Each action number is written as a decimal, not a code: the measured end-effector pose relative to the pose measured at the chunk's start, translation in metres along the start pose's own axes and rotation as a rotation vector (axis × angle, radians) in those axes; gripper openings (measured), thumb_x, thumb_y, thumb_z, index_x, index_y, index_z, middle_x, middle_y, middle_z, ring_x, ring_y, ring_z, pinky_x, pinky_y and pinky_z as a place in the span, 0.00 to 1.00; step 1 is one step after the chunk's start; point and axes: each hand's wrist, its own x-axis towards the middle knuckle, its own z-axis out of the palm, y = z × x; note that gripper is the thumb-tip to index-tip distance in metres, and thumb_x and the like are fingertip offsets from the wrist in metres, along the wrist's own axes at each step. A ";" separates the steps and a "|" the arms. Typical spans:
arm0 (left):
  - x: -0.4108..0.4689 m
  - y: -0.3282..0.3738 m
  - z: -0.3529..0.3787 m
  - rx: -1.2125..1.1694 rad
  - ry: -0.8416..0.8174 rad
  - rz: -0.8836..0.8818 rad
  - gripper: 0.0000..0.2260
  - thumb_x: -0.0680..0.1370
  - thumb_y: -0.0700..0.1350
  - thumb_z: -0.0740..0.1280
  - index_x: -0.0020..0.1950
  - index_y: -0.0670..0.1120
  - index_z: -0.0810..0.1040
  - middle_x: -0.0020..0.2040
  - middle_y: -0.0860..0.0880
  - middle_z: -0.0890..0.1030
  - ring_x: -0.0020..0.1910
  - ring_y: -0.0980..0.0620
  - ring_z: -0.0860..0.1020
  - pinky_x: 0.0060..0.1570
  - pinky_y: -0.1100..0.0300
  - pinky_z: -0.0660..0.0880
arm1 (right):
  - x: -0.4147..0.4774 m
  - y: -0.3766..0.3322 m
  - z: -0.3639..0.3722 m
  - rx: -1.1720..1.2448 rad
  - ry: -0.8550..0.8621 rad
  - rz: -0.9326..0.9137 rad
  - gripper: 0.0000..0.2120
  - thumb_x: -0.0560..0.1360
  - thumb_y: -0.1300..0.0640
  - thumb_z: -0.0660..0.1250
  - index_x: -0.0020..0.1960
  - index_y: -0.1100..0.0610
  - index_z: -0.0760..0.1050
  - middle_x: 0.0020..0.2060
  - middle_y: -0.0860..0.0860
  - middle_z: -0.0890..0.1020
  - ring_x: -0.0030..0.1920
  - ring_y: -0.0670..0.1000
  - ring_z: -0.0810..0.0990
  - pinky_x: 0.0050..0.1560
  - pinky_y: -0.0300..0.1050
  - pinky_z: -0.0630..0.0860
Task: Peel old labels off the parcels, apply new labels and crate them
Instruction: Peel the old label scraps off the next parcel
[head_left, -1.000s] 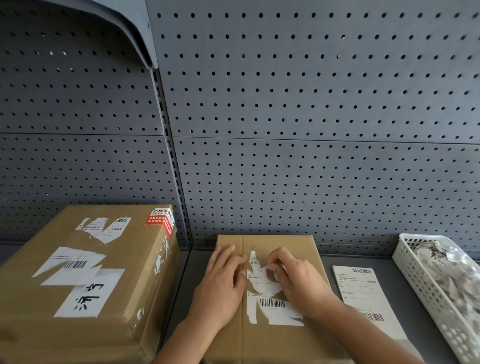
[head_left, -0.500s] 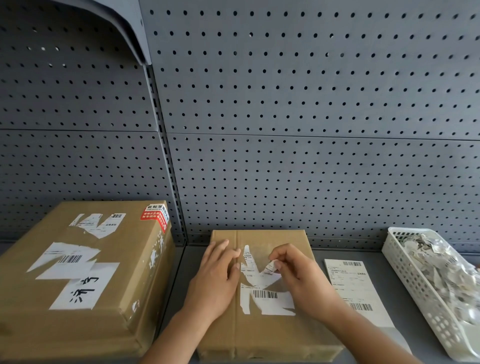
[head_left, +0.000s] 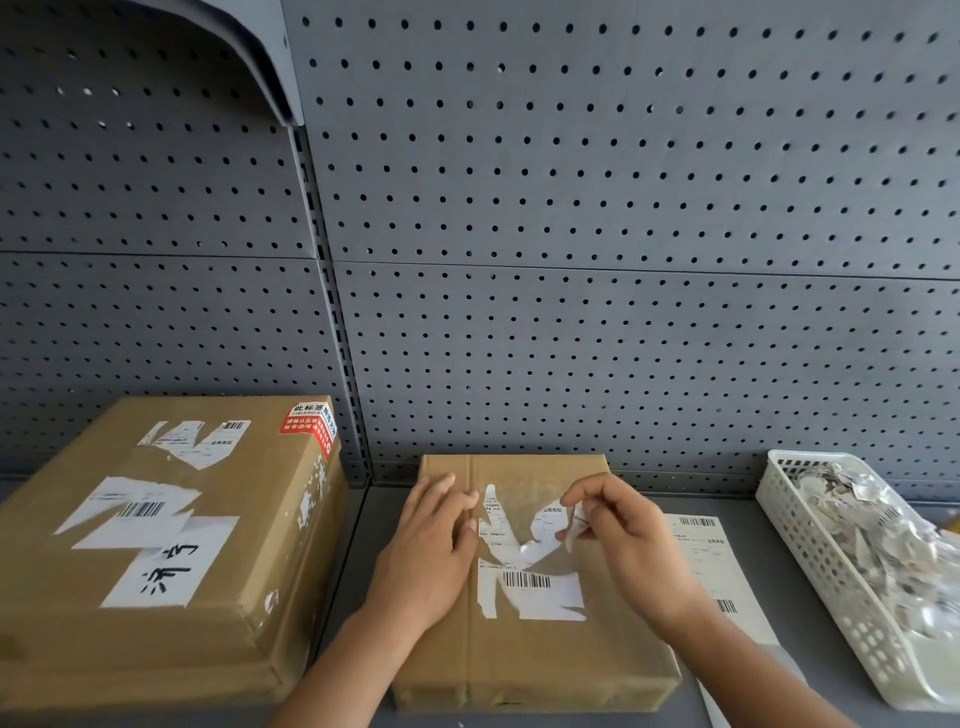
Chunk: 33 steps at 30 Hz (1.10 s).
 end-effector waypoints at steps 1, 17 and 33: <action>0.000 0.000 0.000 0.000 0.000 0.001 0.17 0.85 0.55 0.53 0.74 0.62 0.66 0.80 0.65 0.52 0.78 0.65 0.40 0.70 0.50 0.67 | 0.002 -0.002 -0.002 0.026 0.001 0.022 0.21 0.82 0.67 0.55 0.42 0.47 0.79 0.34 0.51 0.80 0.41 0.58 0.83 0.48 0.50 0.77; 0.000 -0.001 0.002 0.001 0.005 0.006 0.17 0.85 0.55 0.54 0.74 0.62 0.67 0.80 0.65 0.52 0.78 0.64 0.40 0.69 0.49 0.68 | 0.014 0.003 0.017 -0.582 -0.304 -0.129 0.08 0.77 0.57 0.68 0.54 0.49 0.81 0.45 0.42 0.72 0.33 0.39 0.74 0.38 0.28 0.68; 0.000 -0.003 0.002 -0.007 0.009 0.014 0.17 0.85 0.55 0.55 0.74 0.62 0.67 0.80 0.64 0.52 0.79 0.64 0.40 0.69 0.49 0.69 | 0.023 0.028 0.018 -0.734 -0.322 -0.279 0.04 0.77 0.59 0.69 0.49 0.52 0.81 0.46 0.44 0.72 0.32 0.39 0.73 0.43 0.40 0.76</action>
